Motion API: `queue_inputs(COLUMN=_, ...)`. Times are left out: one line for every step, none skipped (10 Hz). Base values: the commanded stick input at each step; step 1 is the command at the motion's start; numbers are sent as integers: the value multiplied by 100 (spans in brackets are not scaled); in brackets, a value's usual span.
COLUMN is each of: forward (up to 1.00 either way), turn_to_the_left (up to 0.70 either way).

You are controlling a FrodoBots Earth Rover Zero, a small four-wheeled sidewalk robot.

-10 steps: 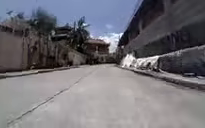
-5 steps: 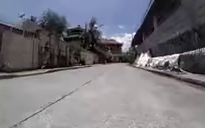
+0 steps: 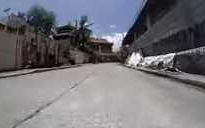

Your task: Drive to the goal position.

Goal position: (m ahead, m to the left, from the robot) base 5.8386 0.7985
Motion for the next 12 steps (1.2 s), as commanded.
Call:
queue_inputs(forward=100, turn_to_the_left=-27)
queue_inputs(forward=100, turn_to_the_left=-27)
queue_inputs(forward=100, turn_to_the_left=-27)
queue_inputs(forward=100, turn_to_the_left=-27)
queue_inputs(forward=100, turn_to_the_left=-16)
queue_inputs(forward=100, turn_to_the_left=-6)
queue_inputs(forward=100, turn_to_the_left=4)
queue_inputs(forward=100, turn_to_the_left=13)
queue_inputs(forward=100, turn_to_the_left=13)
queue_inputs(forward=100, turn_to_the_left=13)
queue_inputs(forward=100, turn_to_the_left=13)
queue_inputs(forward=100, turn_to_the_left=13)
